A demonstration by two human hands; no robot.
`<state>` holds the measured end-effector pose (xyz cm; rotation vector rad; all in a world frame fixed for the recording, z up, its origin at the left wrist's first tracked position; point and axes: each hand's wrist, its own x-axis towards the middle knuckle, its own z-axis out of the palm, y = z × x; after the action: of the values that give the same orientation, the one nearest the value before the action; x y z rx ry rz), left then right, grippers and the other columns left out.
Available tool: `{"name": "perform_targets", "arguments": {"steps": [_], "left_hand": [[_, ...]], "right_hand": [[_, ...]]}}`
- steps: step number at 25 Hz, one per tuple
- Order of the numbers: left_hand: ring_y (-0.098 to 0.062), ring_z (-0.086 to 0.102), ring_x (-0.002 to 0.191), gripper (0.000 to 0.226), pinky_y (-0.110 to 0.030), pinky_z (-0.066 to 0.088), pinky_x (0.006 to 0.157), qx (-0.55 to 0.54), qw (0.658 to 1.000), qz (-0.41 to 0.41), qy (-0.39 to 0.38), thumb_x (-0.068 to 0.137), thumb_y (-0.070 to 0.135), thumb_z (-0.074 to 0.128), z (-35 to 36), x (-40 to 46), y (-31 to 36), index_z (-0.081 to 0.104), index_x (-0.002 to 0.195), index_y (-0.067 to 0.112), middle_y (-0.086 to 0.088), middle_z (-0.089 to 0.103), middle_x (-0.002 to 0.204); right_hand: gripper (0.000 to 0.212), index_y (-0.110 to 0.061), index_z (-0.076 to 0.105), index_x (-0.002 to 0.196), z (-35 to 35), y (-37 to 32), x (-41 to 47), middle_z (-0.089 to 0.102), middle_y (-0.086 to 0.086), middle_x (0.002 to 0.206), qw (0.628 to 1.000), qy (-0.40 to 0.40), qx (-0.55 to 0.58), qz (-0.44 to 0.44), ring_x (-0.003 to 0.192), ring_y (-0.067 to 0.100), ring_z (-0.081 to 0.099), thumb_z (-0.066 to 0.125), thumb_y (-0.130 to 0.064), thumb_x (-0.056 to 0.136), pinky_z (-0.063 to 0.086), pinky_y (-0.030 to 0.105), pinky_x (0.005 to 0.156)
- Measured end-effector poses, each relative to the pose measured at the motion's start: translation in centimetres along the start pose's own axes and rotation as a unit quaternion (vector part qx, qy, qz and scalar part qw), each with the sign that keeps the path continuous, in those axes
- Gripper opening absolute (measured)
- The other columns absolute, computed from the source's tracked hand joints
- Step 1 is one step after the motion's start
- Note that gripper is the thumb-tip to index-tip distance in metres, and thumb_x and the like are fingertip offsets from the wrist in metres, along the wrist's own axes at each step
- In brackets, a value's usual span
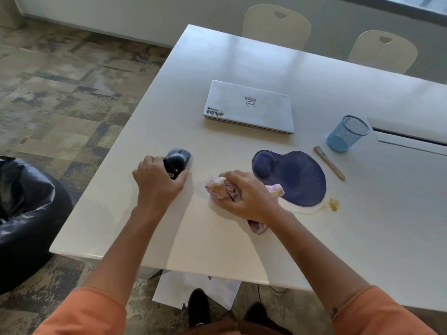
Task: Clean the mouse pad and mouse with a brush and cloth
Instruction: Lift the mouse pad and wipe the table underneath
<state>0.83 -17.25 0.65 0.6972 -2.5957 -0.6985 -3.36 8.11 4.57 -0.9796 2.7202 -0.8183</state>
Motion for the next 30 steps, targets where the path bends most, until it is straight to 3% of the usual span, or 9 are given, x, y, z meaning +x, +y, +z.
{"name": "perform_targets", "arguments": {"steps": [5, 9, 12, 14, 16, 18, 22, 26, 30], "left_hand": [[-0.038, 0.059, 0.104, 0.062, -0.049, 0.039, 0.091, -0.003, 1.000, -0.011, -0.006, 0.077, 0.056, 0.084, 0.1, -0.6, 0.2, 0.069, 0.111, 0.007, -0.015, 0.062, 0.105], [-0.042, 0.053, 0.118, 0.088, -0.055, 0.040, 0.097, 0.025, 0.999, -0.031, 0.021, 0.076, 0.057, 0.086, -0.6, -2.1, 1.1, 0.056, 0.138, 0.002, -0.021, 0.055, 0.126], [-0.038, 0.051, 0.122, 0.072, -0.053, 0.040, 0.098, 0.001, 0.993, 0.043, 0.111, 0.082, 0.042, 0.083, -1.1, -4.4, 3.6, 0.056, 0.139, 0.008, -0.016, 0.051, 0.134], [-0.034, 0.055, 0.120, 0.051, -0.049, 0.041, 0.098, -0.034, 0.984, 0.132, 0.118, 0.087, 0.032, 0.079, -0.1, -5.4, 6.1, 0.062, 0.130, 0.011, -0.010, 0.058, 0.130], [-0.032, 0.062, 0.109, 0.041, -0.049, 0.047, 0.097, -0.079, 0.977, 0.189, 0.054, 0.089, 0.028, 0.076, 1.7, -5.4, 8.7, 0.065, 0.124, 0.010, -0.008, 0.064, 0.118], [-0.031, 0.064, 0.104, 0.044, -0.048, 0.052, 0.097, -0.111, 0.974, 0.191, -0.044, 0.088, 0.029, 0.078, 3.7, -5.0, 11.7, 0.065, 0.125, 0.007, -0.010, 0.064, 0.116], [-0.033, 0.054, 0.126, 0.064, -0.040, 0.044, 0.107, -0.063, 0.960, 0.172, -0.211, 0.088, 0.036, 0.078, 7.1, -2.9, 18.0, 0.055, 0.140, 0.006, -0.014, 0.057, 0.134], [-0.034, 0.046, 0.131, 0.073, -0.045, 0.044, 0.104, 0.073, 0.949, 0.177, -0.250, 0.087, 0.048, 0.077, 9.3, -0.7, 21.0, 0.049, 0.143, 0.012, -0.012, 0.053, 0.138], [-0.035, 0.041, 0.135, 0.082, -0.046, 0.039, 0.106, 0.126, 0.943, 0.112, -0.287, 0.080, 0.048, 0.084, 10.2, 0.7, 22.5, 0.045, 0.146, 0.018, -0.013, 0.044, 0.143]], "right_hand": [[0.053, -0.040, 0.058, 0.132, -0.2, 0.9, -3.4, 0.062, -0.017, 0.115, 0.999, -0.015, -0.021, -0.029, 0.103, 0.015, 0.053, 0.077, -0.051, 0.083, 0.048, 0.042, 0.087], [0.054, -0.041, 0.057, 0.134, -0.9, 2.3, -6.5, 0.064, -0.020, 0.122, 0.997, -0.026, -0.040, -0.060, 0.106, 0.012, 0.054, 0.074, -0.055, 0.084, 0.048, 0.044, 0.089], [0.051, -0.039, 0.061, 0.131, -1.8, 3.5, -9.3, 0.064, -0.021, 0.125, 0.996, -0.031, -0.037, -0.072, 0.108, 0.012, 0.055, 0.074, -0.052, 0.083, 0.048, 0.044, 0.089], [0.049, -0.037, 0.063, 0.129, -2.7, 4.8, -11.5, 0.064, -0.021, 0.126, 0.996, -0.032, -0.031, -0.071, 0.109, 0.012, 0.055, 0.076, -0.049, 0.083, 0.048, 0.044, 0.088], [0.049, -0.037, 0.065, 0.128, -3.5, 6.1, -13.4, 0.063, -0.022, 0.128, 0.997, -0.033, -0.023, -0.066, 0.110, 0.010, 0.055, 0.078, -0.048, 0.082, 0.048, 0.043, 0.089], [0.051, -0.038, 0.065, 0.130, -4.3, 7.3, -15.2, 0.063, -0.023, 0.129, 0.998, -0.030, -0.019, -0.060, 0.112, 0.009, 0.054, 0.080, -0.046, 0.082, 0.047, 0.044, 0.091], [0.053, -0.039, 0.065, 0.132, -6.0, 9.2, -17.7, 0.062, -0.025, 0.131, 0.998, -0.030, -0.020, -0.055, 0.118, 0.008, 0.053, 0.081, -0.040, 0.081, 0.045, 0.044, 0.093], [0.049, -0.042, 0.065, 0.132, -7.8, 11.0, -20.0, 0.061, -0.027, 0.131, 0.998, -0.035, -0.018, -0.044, 0.123, 0.008, 0.053, 0.077, -0.036, 0.085, 0.044, 0.044, 0.097], [0.045, -0.039, 0.067, 0.130, -9.1, 12.5, -21.8, 0.062, -0.026, 0.130, 0.999, -0.021, -0.010, -0.041, 0.124, 0.011, 0.055, 0.074, -0.029, 0.087, 0.044, 0.045, 0.096]]}}
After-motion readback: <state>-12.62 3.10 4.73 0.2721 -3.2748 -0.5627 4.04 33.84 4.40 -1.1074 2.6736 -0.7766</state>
